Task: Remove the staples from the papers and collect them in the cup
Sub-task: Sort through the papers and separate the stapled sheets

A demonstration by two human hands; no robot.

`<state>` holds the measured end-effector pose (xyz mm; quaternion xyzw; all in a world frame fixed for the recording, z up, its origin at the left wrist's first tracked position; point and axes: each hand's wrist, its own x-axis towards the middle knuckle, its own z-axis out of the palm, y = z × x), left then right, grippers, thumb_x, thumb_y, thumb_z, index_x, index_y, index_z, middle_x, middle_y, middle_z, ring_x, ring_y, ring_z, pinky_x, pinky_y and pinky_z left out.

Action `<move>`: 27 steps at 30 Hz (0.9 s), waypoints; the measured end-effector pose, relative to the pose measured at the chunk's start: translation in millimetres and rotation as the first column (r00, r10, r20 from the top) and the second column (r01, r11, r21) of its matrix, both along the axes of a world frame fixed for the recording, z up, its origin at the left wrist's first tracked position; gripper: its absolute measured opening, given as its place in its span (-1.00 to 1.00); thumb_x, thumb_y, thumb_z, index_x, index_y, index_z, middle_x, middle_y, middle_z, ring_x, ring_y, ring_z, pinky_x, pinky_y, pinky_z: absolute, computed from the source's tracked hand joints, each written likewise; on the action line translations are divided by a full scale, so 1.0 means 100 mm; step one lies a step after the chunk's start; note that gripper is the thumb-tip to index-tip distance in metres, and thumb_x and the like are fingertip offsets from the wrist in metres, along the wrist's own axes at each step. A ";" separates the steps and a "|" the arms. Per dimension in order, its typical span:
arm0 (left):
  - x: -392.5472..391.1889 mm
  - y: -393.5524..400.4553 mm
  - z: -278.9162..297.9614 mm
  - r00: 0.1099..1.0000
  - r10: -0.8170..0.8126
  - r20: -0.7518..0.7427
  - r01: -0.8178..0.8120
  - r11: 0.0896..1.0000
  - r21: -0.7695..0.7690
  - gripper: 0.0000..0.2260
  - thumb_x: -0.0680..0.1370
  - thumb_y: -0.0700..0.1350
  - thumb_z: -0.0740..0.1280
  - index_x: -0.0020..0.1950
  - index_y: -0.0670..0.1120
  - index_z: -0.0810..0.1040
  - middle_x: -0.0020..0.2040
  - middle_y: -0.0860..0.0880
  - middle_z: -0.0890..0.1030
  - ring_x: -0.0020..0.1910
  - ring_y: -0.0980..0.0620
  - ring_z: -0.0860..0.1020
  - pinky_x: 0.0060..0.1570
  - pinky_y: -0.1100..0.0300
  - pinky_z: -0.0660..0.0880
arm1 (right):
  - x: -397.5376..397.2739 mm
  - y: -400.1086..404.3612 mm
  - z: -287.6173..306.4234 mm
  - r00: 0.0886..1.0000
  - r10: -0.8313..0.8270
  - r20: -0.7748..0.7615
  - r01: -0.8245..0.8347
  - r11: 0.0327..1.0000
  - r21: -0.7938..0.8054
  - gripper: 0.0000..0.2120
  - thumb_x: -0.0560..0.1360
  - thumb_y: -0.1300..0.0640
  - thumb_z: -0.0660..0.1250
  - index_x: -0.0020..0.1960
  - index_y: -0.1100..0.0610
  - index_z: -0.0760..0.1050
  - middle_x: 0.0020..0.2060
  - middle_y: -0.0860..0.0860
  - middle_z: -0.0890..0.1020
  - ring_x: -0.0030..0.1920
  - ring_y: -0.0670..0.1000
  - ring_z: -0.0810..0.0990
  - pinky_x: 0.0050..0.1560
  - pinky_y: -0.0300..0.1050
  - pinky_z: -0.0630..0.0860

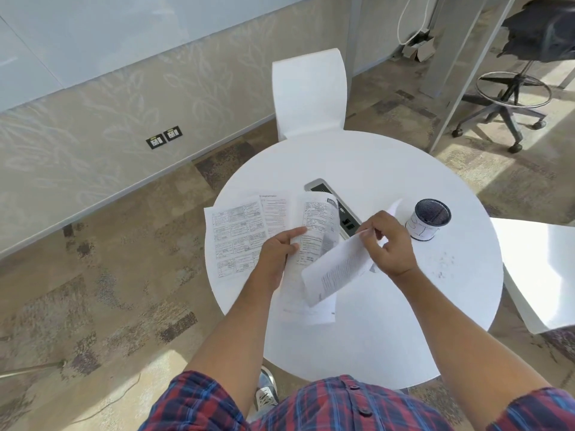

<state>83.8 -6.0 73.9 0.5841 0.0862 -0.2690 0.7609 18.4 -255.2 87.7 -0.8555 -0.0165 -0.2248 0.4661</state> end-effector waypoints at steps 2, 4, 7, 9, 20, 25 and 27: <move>0.00 -0.02 0.07 1.000 -0.007 -0.028 0.007 1.000 -0.007 -0.58 0.54 -0.52 0.20 0.16 -0.17 0.70 0.07 -0.11 0.76 0.06 -0.11 0.71 -0.06 0.14 0.68 | 0.05 0.04 0.08 0.993 0.114 0.041 -0.107 0.984 -0.140 -0.85 0.47 0.18 0.29 -0.17 0.17 0.63 -0.23 -0.01 0.60 -0.21 0.03 0.52 -0.17 -0.07 0.45; -0.01 -0.03 0.11 0.999 -0.033 -0.024 0.033 0.999 -0.020 -0.64 0.56 -0.49 0.20 0.22 -0.25 0.66 0.06 -0.16 0.75 0.05 -0.14 0.70 -0.07 0.13 0.68 | 0.10 0.11 0.16 0.966 0.257 0.041 -0.233 0.925 -0.300 -0.87 0.44 0.16 0.32 -0.15 0.15 0.65 -0.21 -0.01 0.59 -0.21 0.05 0.54 -0.14 -0.03 0.48; -0.05 -0.04 0.16 0.997 -0.083 -0.007 0.083 0.995 -0.061 -0.74 0.65 -0.24 0.30 0.30 -0.30 0.62 0.13 -0.23 0.71 0.08 -0.17 0.68 0.07 0.04 0.66 | 0.16 0.27 0.22 0.926 0.378 -0.013 -0.337 0.807 -0.485 -0.85 0.42 0.13 0.34 -0.10 0.11 0.66 -0.19 0.01 0.59 -0.22 0.11 0.55 -0.15 -0.01 0.48; -0.06 -0.05 0.13 0.986 -0.162 0.032 0.164 0.984 -0.065 -0.65 0.64 -0.05 0.37 0.30 -0.26 0.63 0.20 -0.26 0.68 0.14 -0.17 0.66 0.22 -0.06 0.58 | 0.20 0.38 0.23 0.931 0.363 -0.025 -0.317 0.775 -0.546 -0.80 0.41 0.16 0.35 -0.01 0.09 0.67 -0.17 0.01 0.59 -0.21 0.11 0.55 -0.18 -0.01 0.50; -0.07 -0.04 0.12 0.992 -0.129 -0.006 0.129 0.991 -0.026 -0.75 0.56 -0.32 0.44 0.23 -0.34 0.62 0.08 -0.27 0.70 -0.03 -0.19 0.68 0.04 -0.02 0.66 | 0.19 0.47 0.07 0.985 0.129 -0.115 -0.148 0.973 -0.175 -0.32 0.57 0.18 0.44 0.62 0.06 0.24 0.51 -0.03 0.40 0.25 -0.11 0.57 0.14 -0.16 0.58; -0.04 0.04 0.08 0.998 -0.053 -0.033 0.051 0.996 -0.071 -0.78 0.56 -0.32 0.41 0.19 -0.18 0.70 0.13 -0.19 0.73 0.13 -0.18 0.68 0.29 -0.12 0.58 | 0.05 0.27 -0.05 0.842 -0.192 -0.504 0.415 0.827 0.380 -0.07 0.52 -0.17 0.51 0.69 0.05 0.08 0.61 -0.02 0.27 0.49 -0.03 0.42 0.47 0.03 0.43; -0.04 0.06 0.06 0.998 -0.058 -0.028 0.055 0.994 -0.090 -0.77 0.55 -0.29 0.43 0.20 -0.16 0.71 0.18 -0.19 0.71 0.20 -0.19 0.66 0.37 -0.17 0.51 | -0.05 0.20 -0.08 0.774 -0.105 -0.624 0.476 0.747 0.465 -0.16 0.54 -0.21 0.47 0.66 0.06 0.17 0.53 -0.03 0.39 0.48 -0.01 0.42 0.46 0.01 0.39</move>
